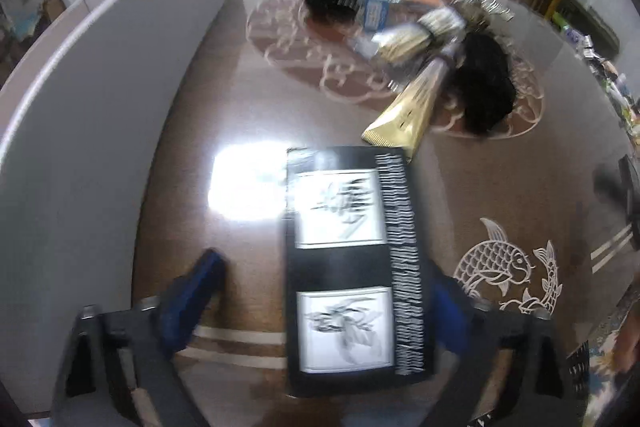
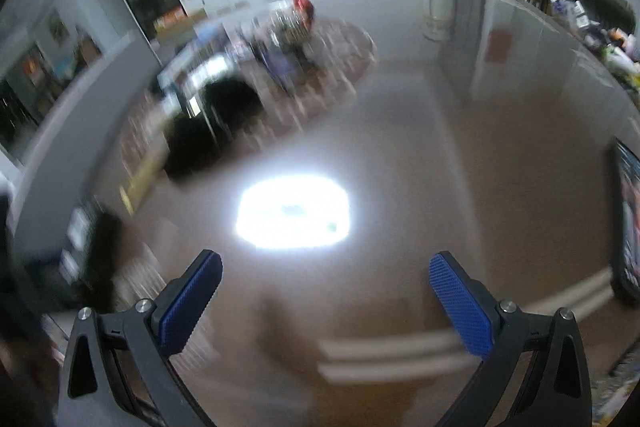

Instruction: Organize objects

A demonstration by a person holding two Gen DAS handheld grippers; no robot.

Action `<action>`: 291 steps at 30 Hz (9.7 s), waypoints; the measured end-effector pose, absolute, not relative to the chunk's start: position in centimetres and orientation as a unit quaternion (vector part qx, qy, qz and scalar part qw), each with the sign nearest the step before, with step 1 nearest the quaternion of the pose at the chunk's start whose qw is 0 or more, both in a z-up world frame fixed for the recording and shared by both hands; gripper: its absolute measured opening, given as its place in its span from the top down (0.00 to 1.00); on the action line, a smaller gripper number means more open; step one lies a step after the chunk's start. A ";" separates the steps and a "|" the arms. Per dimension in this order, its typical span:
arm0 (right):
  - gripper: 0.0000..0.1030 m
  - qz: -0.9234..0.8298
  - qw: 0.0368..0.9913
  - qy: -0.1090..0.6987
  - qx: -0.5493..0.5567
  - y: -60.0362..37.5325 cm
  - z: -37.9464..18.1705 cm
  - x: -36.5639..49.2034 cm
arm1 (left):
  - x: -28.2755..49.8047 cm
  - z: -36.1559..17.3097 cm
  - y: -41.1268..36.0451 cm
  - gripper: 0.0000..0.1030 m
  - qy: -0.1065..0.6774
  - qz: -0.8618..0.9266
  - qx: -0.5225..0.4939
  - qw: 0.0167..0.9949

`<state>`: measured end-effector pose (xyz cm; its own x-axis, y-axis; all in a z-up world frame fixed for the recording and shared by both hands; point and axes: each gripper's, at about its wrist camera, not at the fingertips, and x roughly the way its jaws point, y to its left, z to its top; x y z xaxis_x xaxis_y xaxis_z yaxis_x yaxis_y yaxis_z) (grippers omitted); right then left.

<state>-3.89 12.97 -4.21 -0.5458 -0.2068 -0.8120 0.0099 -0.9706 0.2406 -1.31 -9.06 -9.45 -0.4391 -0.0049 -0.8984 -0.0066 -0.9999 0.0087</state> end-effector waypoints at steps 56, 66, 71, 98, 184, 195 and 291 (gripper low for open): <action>0.22 -0.780 0.419 0.040 0.463 -25.3 5.2 -6.5 | 2.1 -0.4 -37.3 0.42 -0.088 0.852 -0.493 -0.152; 0.00 -0.857 0.339 0.030 0.387 -16.0 5.0 -5.7 | 5.6 1.0 -36.0 0.14 -0.126 0.876 -0.429 -0.183; 0.00 -0.900 0.219 0.054 0.374 -6.1 0.3 -5.8 | 7.8 4.0 -29.5 0.14 -0.112 0.917 -0.365 -0.117; 0.00 -0.878 0.044 0.032 0.475 11.0 -9.4 -10.2 | -0.6 -7.9 -4.4 0.14 0.024 0.877 -0.477 0.060; 0.00 -0.887 0.057 0.039 0.457 10.7 -9.3 -12.2 | -3.8 -9.7 -4.6 0.00 0.025 0.883 -0.466 0.047; 0.00 -0.887 0.057 0.039 0.457 10.7 -9.2 -12.3 | -3.8 -9.7 -4.6 0.00 0.025 0.883 -0.466 0.048; 0.00 -0.887 0.057 0.038 0.457 10.7 -9.3 -12.4 | -6.1 -8.3 -7.6 0.17 -0.024 0.881 -0.471 0.038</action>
<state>-12.36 10.69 -9.27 -0.5756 -0.0652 -0.8151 0.1353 -0.9907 -0.0163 -6.12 -7.57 -8.28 -0.5532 0.0886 -0.8283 -0.0440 -0.9961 -0.0771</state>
